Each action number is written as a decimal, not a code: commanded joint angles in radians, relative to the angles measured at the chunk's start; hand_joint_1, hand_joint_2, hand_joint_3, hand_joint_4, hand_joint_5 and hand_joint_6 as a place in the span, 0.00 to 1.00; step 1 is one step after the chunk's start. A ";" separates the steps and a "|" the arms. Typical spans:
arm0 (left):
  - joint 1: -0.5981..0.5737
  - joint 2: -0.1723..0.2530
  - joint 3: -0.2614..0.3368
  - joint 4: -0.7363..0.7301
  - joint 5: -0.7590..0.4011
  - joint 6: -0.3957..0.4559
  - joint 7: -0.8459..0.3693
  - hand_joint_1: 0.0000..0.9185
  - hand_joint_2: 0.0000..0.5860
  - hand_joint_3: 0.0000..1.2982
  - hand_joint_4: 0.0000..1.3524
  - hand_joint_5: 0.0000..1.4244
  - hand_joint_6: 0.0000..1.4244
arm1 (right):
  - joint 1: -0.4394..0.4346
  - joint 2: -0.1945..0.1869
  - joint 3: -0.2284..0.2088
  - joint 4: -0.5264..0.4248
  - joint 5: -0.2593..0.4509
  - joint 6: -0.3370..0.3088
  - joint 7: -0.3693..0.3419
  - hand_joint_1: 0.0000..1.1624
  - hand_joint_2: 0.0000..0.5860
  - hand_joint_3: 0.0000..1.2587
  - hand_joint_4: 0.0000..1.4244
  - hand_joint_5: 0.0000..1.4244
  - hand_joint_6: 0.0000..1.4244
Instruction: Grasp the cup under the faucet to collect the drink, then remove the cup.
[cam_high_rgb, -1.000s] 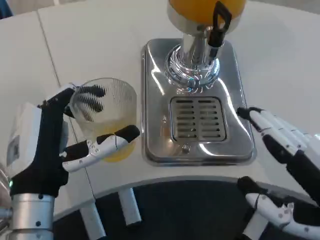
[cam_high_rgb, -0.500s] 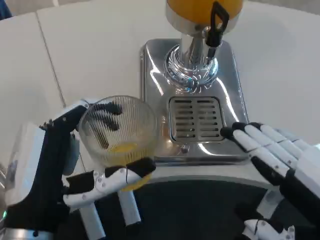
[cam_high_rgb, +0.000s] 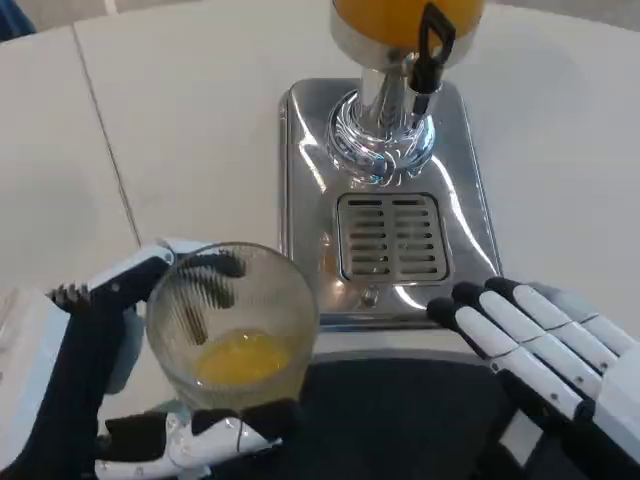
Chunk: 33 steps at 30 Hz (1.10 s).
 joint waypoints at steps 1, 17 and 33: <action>0.025 -0.012 0.006 -0.026 0.014 -0.083 -0.002 0.91 0.00 0.80 0.83 0.85 1.00 | 0.009 0.018 0.016 -0.018 -0.017 -0.020 -0.008 0.06 0.99 0.02 0.00 0.00 0.02; 0.035 -0.033 0.028 -0.017 0.036 -0.177 -0.018 0.91 0.00 0.80 0.83 0.85 1.00 | 0.019 0.078 0.062 -0.071 -0.066 -0.001 0.000 0.04 1.00 0.02 0.00 0.00 0.01; 0.017 -0.056 0.023 -0.012 0.049 -0.188 -0.026 0.91 0.00 0.80 0.83 0.85 1.00 | 0.033 0.152 0.166 -0.086 -0.144 0.000 -0.001 0.04 1.00 0.02 0.00 0.00 0.01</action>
